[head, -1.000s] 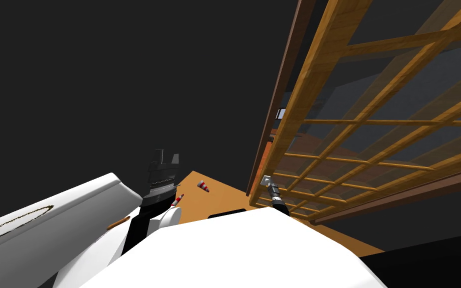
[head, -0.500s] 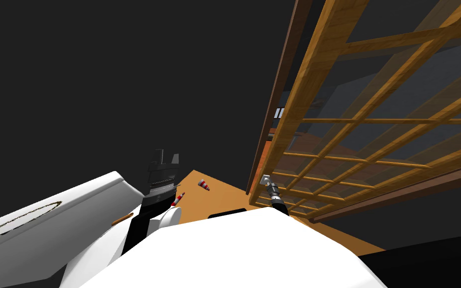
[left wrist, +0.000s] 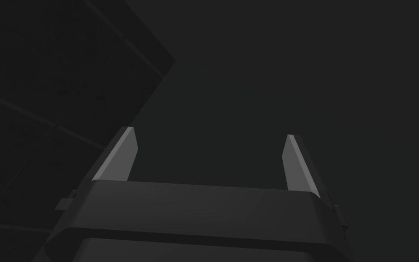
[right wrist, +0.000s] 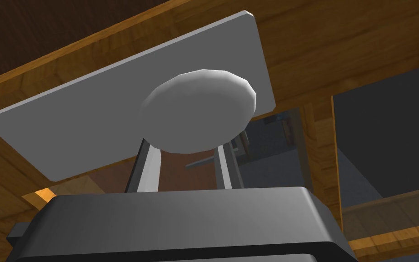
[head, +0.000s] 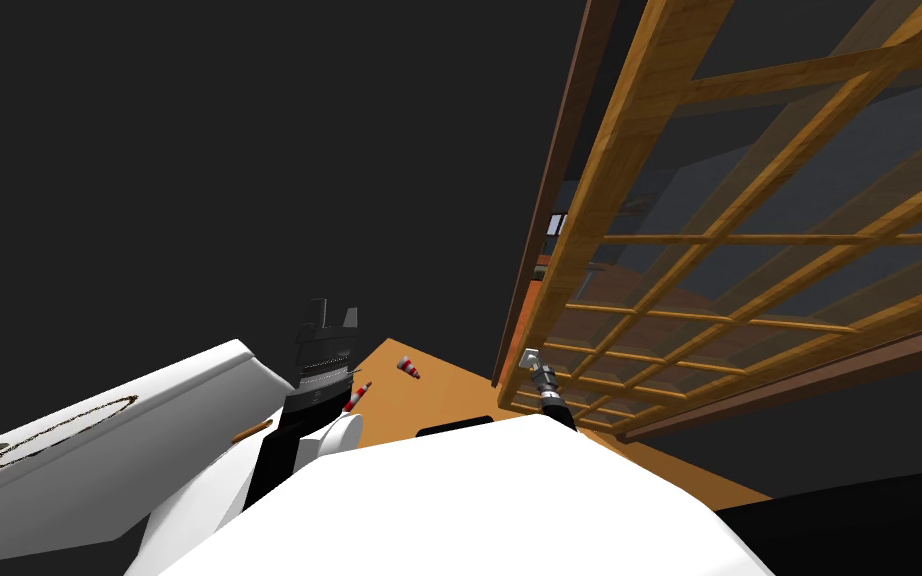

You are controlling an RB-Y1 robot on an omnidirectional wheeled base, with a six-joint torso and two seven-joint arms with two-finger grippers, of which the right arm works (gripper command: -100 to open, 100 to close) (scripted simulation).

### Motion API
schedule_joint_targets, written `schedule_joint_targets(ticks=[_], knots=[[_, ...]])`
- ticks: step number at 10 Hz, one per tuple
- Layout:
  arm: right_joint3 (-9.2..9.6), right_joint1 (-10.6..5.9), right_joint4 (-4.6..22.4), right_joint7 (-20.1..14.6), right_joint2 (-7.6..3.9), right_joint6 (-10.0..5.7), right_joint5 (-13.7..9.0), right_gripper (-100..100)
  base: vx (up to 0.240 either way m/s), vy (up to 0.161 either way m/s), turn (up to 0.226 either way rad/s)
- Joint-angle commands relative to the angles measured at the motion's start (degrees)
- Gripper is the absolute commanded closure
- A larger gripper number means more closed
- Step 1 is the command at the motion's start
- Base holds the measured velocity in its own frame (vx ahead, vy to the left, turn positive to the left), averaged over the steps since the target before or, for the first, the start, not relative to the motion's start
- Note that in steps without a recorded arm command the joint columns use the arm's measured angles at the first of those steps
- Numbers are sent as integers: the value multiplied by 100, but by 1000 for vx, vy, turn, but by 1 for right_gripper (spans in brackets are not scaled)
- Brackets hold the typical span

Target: Pull the door open

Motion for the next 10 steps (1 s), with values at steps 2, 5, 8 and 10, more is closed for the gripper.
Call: schedule_joint_targets(ticks=[2,5,8,10], knots=[[89,-99,-14,-390,17,-15,-38,100,-43,-6,14],[166,-162,27,-868,-1,-8,-109,100,-32,-2,8],[240,-223,66,-1297,-18,-1,-178,100,-39,-6,9],[277,-253,85,-1546,-26,3,-212,100,-30,-3,11]])
